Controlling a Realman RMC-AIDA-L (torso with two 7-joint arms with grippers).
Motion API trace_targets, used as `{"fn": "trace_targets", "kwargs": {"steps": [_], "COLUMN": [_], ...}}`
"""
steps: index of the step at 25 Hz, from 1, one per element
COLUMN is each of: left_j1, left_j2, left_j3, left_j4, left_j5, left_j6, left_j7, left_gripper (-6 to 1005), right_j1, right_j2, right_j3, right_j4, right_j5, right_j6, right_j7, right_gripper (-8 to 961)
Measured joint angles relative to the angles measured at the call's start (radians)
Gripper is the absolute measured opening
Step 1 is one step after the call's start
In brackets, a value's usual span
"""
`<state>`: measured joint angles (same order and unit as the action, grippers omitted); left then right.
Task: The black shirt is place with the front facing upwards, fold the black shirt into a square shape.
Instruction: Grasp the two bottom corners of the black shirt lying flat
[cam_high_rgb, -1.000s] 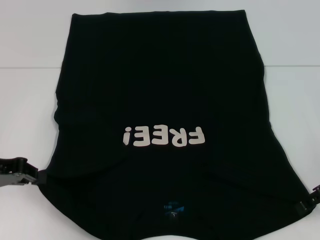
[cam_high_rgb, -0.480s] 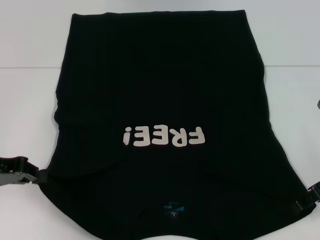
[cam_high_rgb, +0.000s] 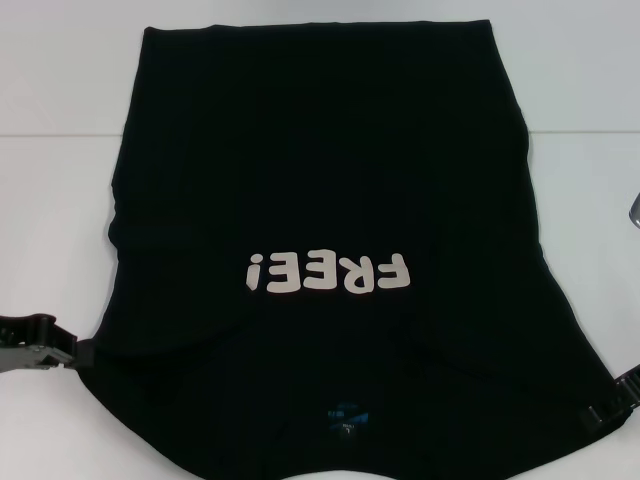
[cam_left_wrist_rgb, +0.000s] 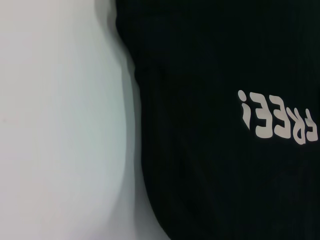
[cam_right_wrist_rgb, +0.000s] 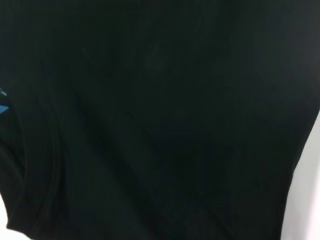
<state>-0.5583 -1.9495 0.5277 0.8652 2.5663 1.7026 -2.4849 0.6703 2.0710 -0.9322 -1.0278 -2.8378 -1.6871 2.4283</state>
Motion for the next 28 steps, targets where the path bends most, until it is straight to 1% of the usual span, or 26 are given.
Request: {"fn": "trace_targets", "kwargs": {"steps": [3, 8, 13, 19, 28], "left_j1": [0.000, -0.001, -0.001, -0.002, -0.002], "left_j2": [0.000, 0.000, 0.001, 0.003, 0.005], "left_j3": [0.000, 0.000, -0.002, -0.002, -0.002], "left_j4": [0.000, 0.000, 0.000, 0.000, -0.007], "left_j5": [0.000, -0.001, -0.006, -0.008, -0.036], "left_j6": [0.000, 0.000, -0.002, -0.005, -0.003], "left_j7": [0.001, 0.004, 0.009, 0.009, 0.013], "left_gripper": [36, 37, 37, 36, 36], "right_j1": [0.000, -0.007, -0.002, 0.002, 0.011], "right_j2": [0.001, 0.010, 0.012, 0.015, 0.015], "right_j3": [-0.001, -0.018, -0.033, -0.038, -0.035], "right_j4": [0.000, -0.020, -0.016, -0.018, -0.017], "right_j5": [0.000, -0.003, -0.020, -0.027, -0.026], "right_j6": [0.003, 0.012, 0.015, 0.011, 0.014], "right_j7": [0.001, 0.001, 0.007, 0.009, 0.007], "right_gripper": [711, 701, 475, 272, 115]}}
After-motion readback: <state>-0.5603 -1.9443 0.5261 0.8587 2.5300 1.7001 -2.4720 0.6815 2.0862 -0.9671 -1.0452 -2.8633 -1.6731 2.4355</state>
